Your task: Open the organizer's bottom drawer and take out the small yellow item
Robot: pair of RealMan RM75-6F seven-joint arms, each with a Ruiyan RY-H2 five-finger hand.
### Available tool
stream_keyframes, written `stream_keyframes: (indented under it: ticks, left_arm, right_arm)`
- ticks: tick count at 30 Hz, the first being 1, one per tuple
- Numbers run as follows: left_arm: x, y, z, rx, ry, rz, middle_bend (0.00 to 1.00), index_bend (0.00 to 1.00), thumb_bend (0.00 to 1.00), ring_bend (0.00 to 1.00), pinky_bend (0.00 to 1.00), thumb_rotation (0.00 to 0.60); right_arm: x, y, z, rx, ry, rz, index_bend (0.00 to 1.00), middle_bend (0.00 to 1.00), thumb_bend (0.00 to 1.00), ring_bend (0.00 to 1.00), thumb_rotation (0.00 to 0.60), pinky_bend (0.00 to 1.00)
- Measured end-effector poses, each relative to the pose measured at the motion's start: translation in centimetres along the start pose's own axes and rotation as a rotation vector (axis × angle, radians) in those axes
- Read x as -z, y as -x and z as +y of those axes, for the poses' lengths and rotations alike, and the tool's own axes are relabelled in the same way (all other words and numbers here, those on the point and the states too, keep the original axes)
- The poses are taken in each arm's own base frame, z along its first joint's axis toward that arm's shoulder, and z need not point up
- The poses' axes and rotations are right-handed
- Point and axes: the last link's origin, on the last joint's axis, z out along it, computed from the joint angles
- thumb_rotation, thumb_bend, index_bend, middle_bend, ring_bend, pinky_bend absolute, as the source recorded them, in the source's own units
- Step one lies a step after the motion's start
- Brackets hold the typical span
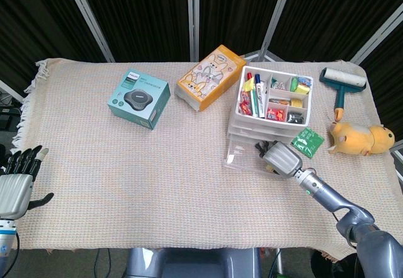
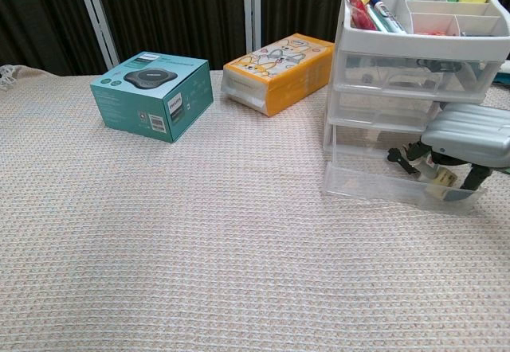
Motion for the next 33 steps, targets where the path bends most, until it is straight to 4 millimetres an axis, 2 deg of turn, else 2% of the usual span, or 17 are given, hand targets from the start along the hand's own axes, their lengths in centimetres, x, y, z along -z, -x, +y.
stream_keyframes:
  ticks: [19, 28, 33]
  left_arm:
    - [0.0, -0.1, -0.1, 0.006, 0.003, 0.004, 0.0, 0.0, 0.16, 0.0, 0.0, 0.6]
    - [0.2, -0.3, 0.0, 0.009, 0.013, 0.009, 0.0, 0.0, 0.16, 0.0, 0.0, 0.6]
    - [0.5, -0.5, 0.2, 0.012, 0.028, 0.018, 0.0, 0.0, 0.16, 0.0, 0.0, 0.6]
  right_arm:
    - [0.6, -2.0, 0.8, 0.024, 0.004, 0.074, 0.66, 1.0, 0.04, 0.99, 0.6, 0.63]
    - [2.6, -4.3, 1.7, 0.041, 0.023, 0.141, 0.65, 1.0, 0.04, 0.99, 0.6, 0.63]
    - [4.4, -5.3, 2.7, 0.069, 0.064, 0.149, 0.64, 1.0, 0.03, 0.99, 0.6, 0.63]
